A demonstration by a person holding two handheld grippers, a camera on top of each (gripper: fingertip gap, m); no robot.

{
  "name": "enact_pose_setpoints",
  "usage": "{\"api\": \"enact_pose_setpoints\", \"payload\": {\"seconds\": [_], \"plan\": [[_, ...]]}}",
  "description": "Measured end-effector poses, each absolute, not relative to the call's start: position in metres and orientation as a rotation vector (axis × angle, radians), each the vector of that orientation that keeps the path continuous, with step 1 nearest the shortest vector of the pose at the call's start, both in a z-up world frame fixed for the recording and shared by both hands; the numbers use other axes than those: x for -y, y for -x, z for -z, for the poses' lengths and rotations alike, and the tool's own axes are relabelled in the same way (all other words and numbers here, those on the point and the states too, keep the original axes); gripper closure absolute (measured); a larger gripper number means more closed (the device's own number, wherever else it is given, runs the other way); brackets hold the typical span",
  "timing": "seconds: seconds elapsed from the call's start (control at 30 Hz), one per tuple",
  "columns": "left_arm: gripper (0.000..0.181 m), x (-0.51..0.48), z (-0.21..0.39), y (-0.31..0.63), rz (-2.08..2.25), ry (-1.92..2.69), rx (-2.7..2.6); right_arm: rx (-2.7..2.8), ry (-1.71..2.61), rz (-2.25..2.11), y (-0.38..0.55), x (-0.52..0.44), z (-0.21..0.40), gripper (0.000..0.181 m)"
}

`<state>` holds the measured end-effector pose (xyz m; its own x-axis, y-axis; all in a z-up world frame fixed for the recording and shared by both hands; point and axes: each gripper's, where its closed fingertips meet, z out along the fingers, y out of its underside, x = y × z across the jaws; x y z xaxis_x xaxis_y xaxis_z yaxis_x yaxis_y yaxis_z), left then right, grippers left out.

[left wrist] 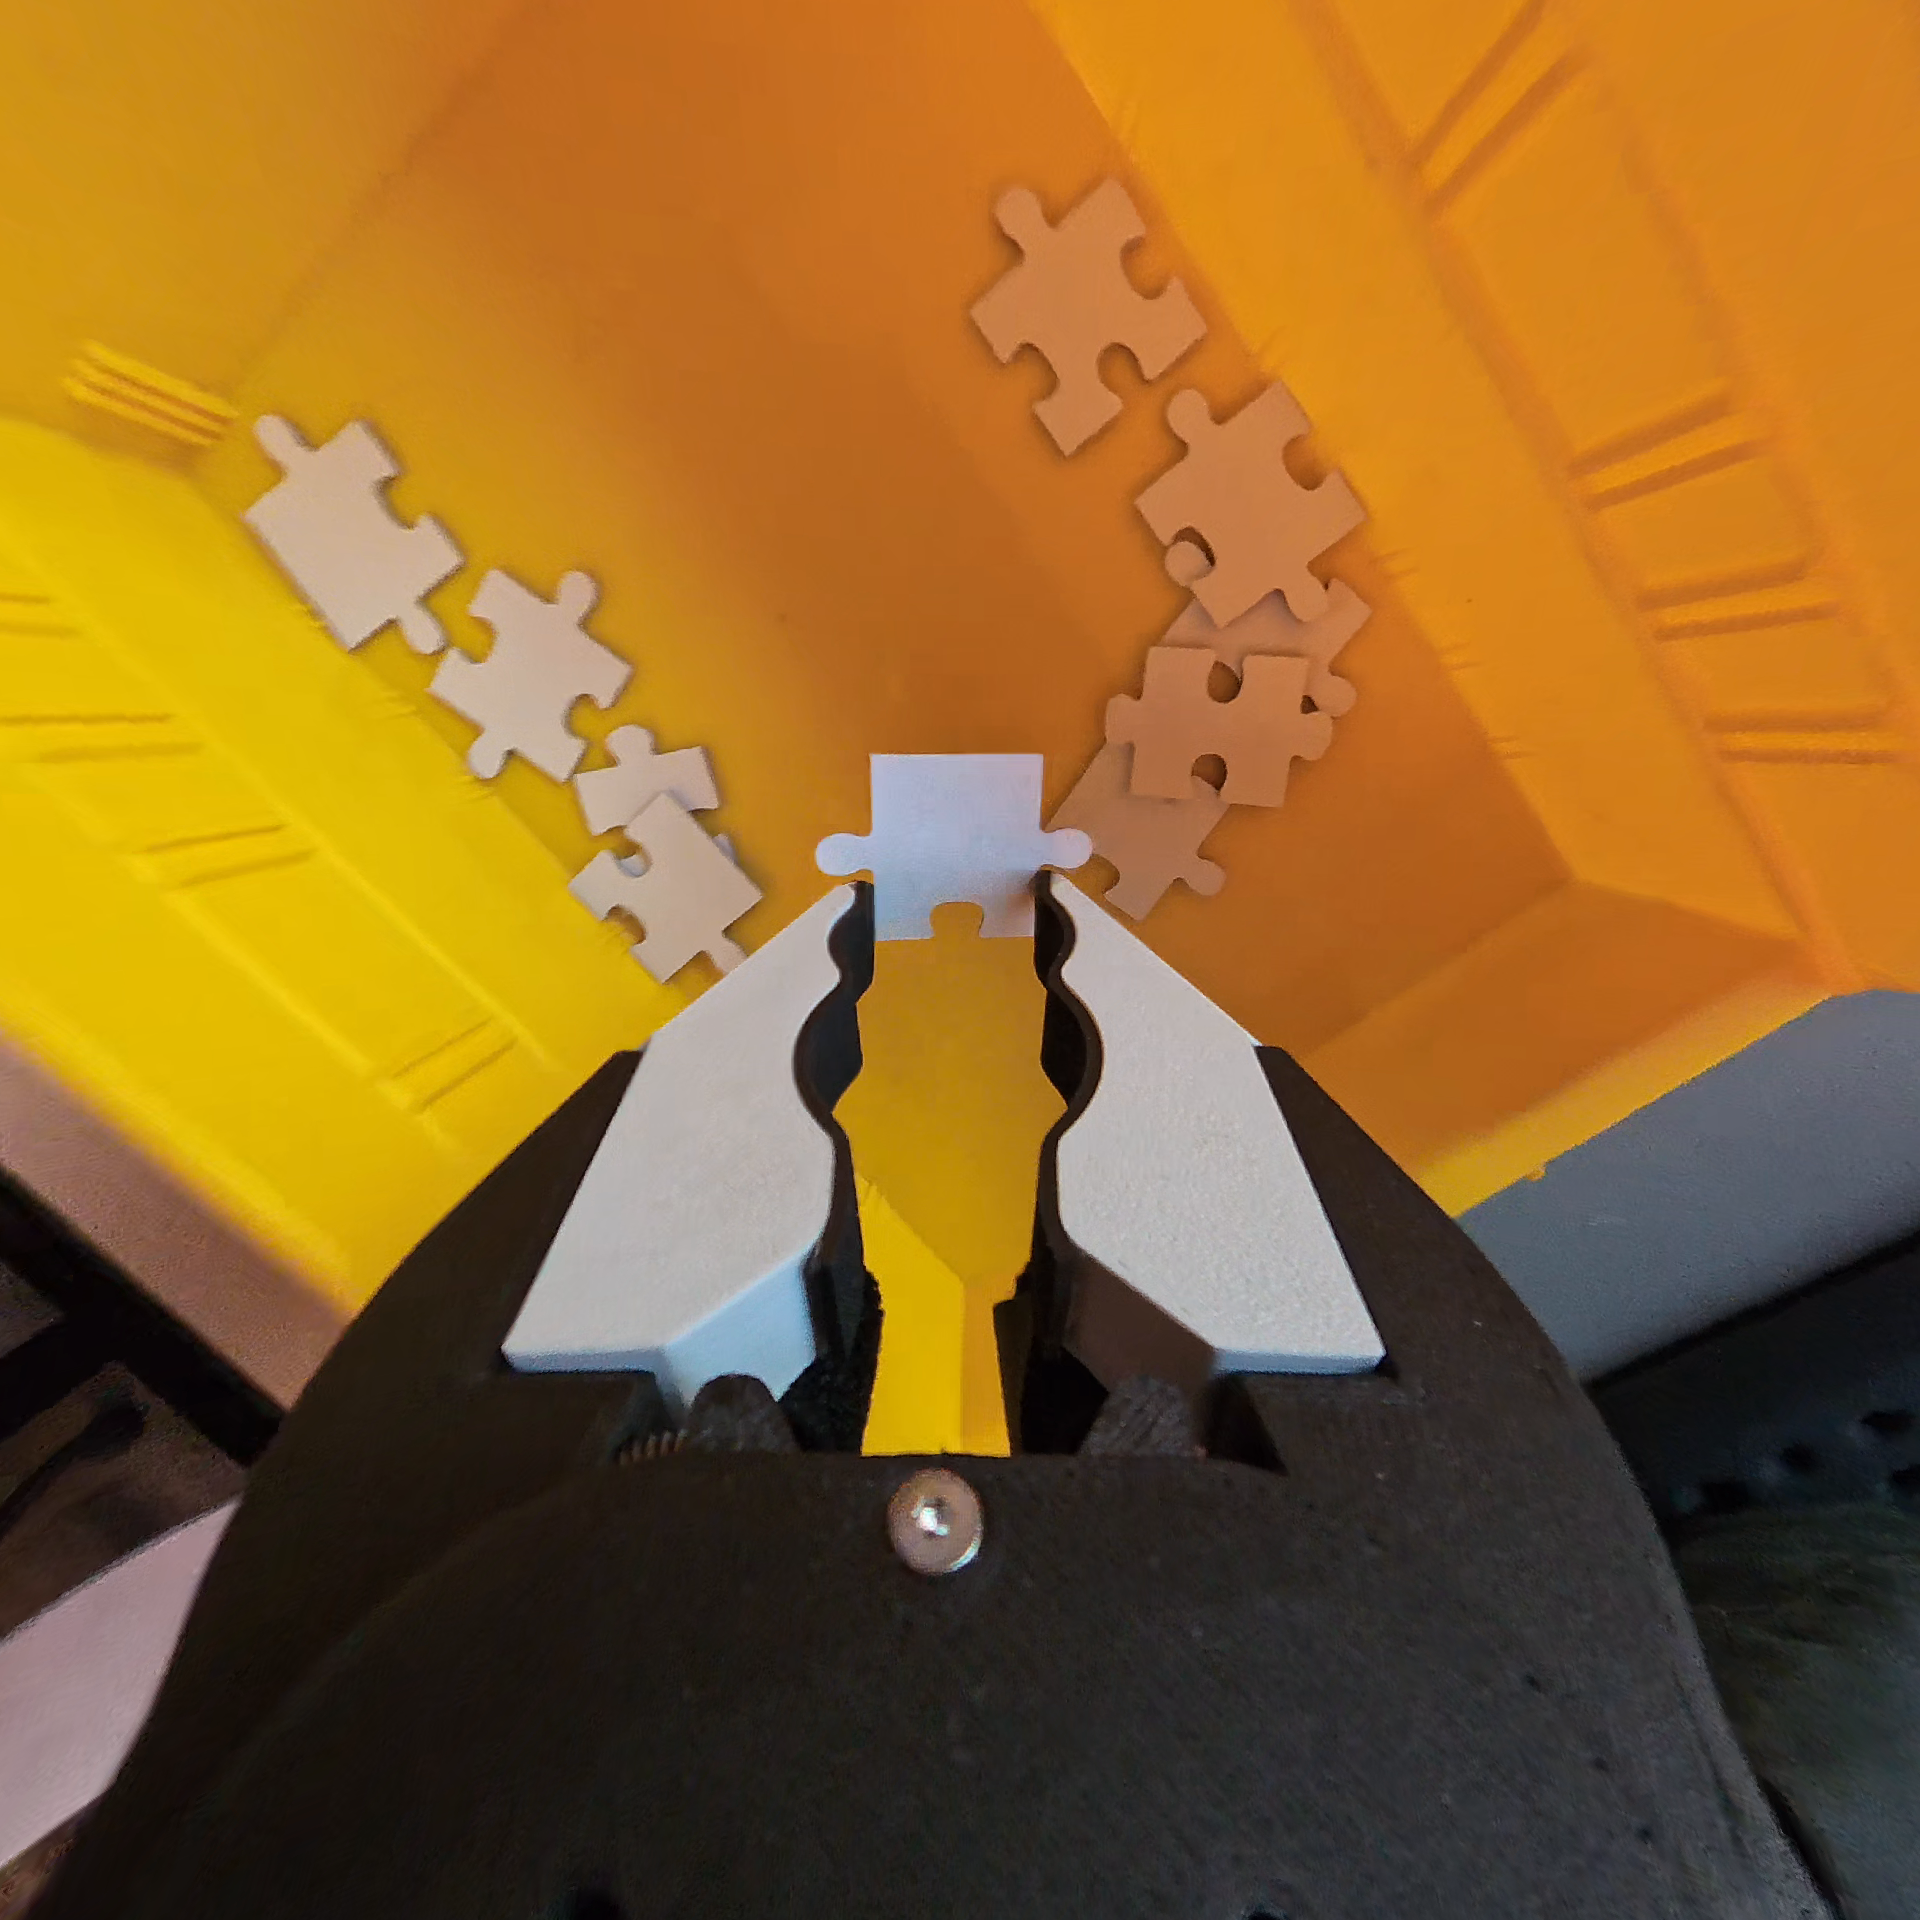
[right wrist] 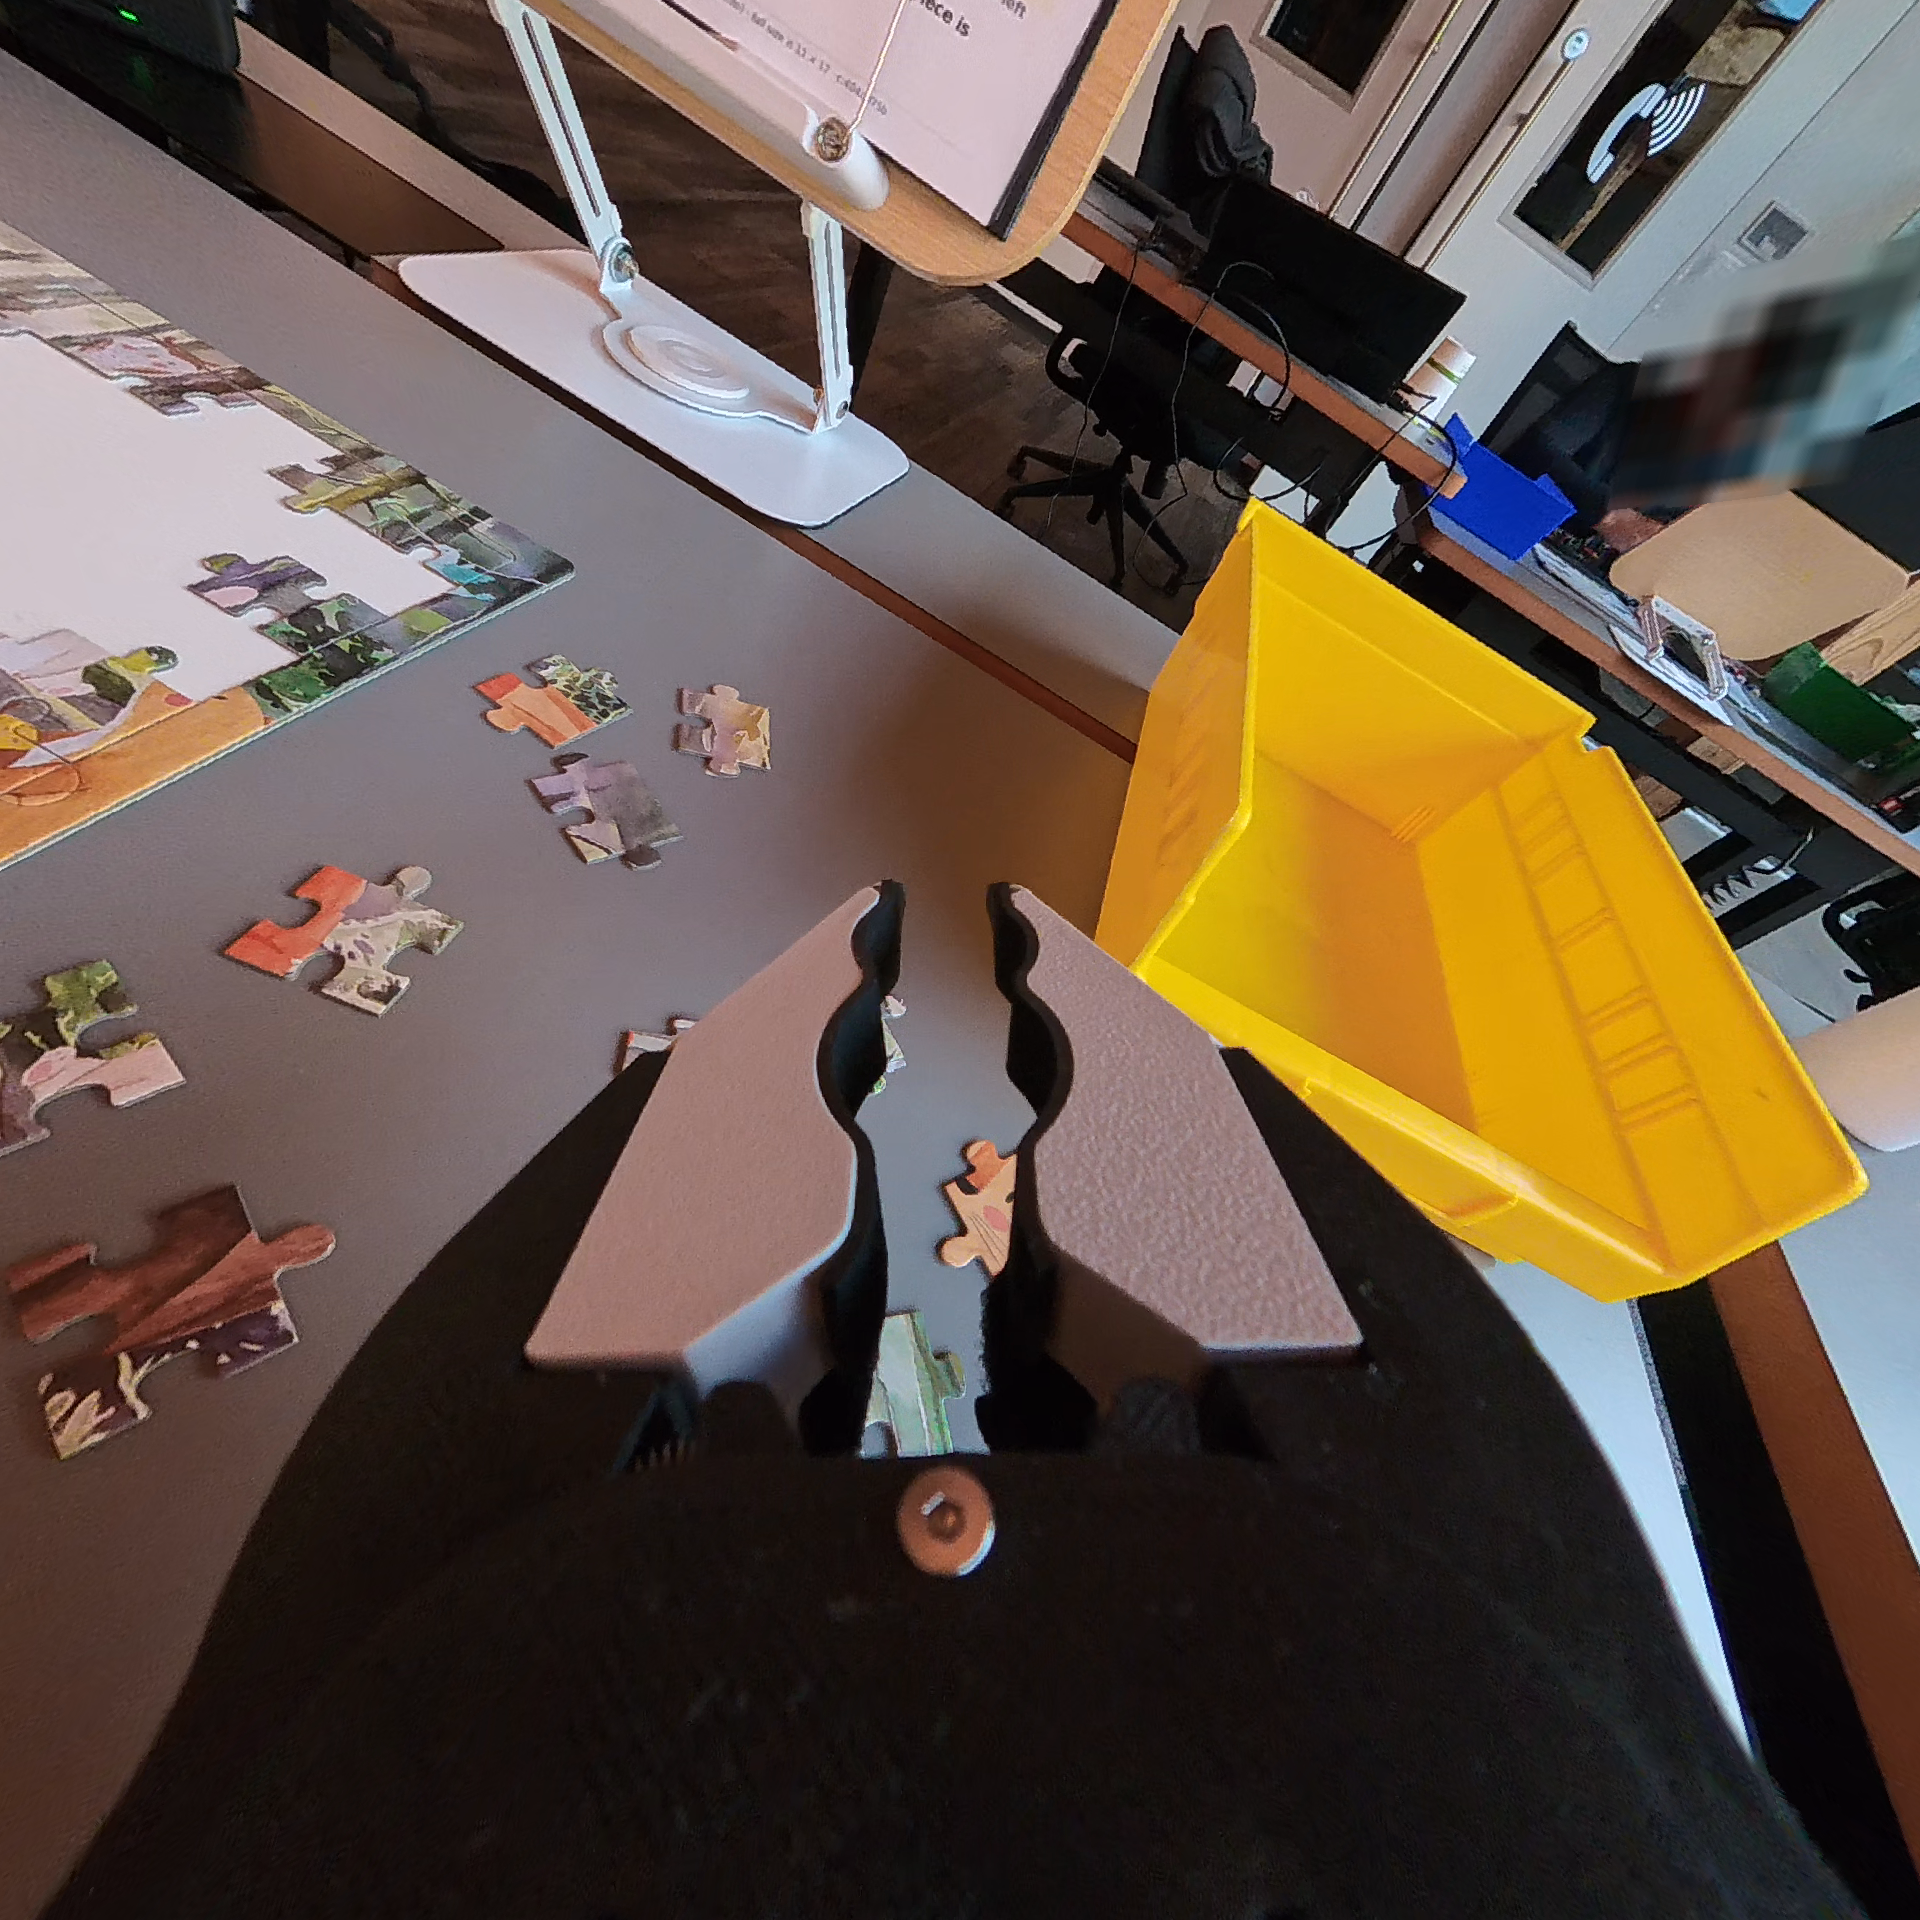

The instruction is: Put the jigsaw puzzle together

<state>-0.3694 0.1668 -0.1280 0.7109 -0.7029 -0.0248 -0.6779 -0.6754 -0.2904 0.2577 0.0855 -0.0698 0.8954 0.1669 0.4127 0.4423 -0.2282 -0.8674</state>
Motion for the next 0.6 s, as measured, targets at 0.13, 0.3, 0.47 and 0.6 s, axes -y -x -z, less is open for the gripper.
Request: {"api": "enact_pose_setpoints", "payload": {"seconds": [0.13, 0.3, 0.47, 0.6], "plan": [[0.153, -0.157, 0.071, 0.319, 0.466, 2.459, -1.056, 0.504, 1.748, 0.255, -0.239, -0.084, 0.055, 0.164], [0.153, -0.075, -0.013, 0.195, 1.287, 2.046, -1.400, 0.949, 1.435, -0.148, -0.069, -0.047, -0.004, 0.141], [0.153, 0.001, -0.004, 0.126, 1.711, 1.995, -1.819, 1.458, 1.278, -0.313, 0.064, 0.006, 0.007, 0.131], [0.153, 0.025, 0.016, 0.099, 1.945, 2.149, -1.878, 1.603, 1.278, -0.354, 0.091, 0.012, 0.029, 0.142]]}}
